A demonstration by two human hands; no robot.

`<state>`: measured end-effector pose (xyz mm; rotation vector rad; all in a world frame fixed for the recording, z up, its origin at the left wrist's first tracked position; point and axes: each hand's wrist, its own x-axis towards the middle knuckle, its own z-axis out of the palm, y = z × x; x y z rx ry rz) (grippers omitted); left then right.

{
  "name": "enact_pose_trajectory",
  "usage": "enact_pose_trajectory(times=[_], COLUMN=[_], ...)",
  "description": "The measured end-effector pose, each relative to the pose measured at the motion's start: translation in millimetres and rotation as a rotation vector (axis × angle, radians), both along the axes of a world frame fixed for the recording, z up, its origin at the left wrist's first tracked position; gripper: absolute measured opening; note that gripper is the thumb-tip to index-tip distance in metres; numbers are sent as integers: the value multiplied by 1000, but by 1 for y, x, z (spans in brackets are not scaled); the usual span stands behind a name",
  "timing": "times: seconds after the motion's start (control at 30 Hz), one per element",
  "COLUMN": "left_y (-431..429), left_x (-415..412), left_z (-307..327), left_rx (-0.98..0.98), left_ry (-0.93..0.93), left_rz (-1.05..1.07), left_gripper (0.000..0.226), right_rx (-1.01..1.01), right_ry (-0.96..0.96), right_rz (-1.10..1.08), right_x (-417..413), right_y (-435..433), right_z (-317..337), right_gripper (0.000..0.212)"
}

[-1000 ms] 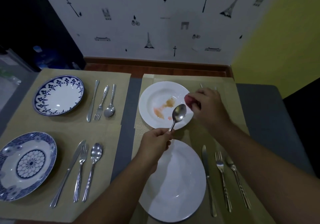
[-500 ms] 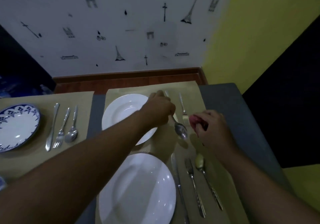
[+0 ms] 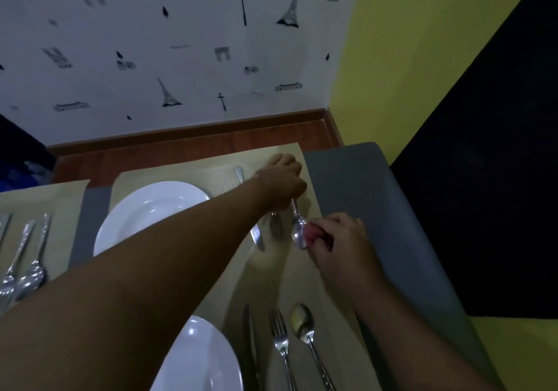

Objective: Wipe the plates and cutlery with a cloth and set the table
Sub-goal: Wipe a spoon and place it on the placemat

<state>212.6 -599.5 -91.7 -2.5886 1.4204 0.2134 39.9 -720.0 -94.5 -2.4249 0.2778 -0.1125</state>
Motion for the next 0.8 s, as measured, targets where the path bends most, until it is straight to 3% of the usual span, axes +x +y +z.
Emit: enact_pose_trajectory(times=[0.1, 0.23, 0.43, 0.8], left_y=[3, 21, 38, 17], left_x=[5, -13, -47, -36], left_z=[-15, -21, -47, -40], left_rx=[-87, -246, -81, -173], left_ry=[83, 164, 218, 243], left_rz=[17, 109, 173, 288], left_gripper=[26, 48, 95, 94], right_rx=[-33, -46, -67, -33], right_ry=[17, 17, 58, 53], right_rz=[23, 18, -31, 3], right_x=[8, 10, 16, 34], right_y=[-5, -11, -16, -14], right_z=[-7, -13, -17, -16], right_gripper=[29, 26, 27, 29])
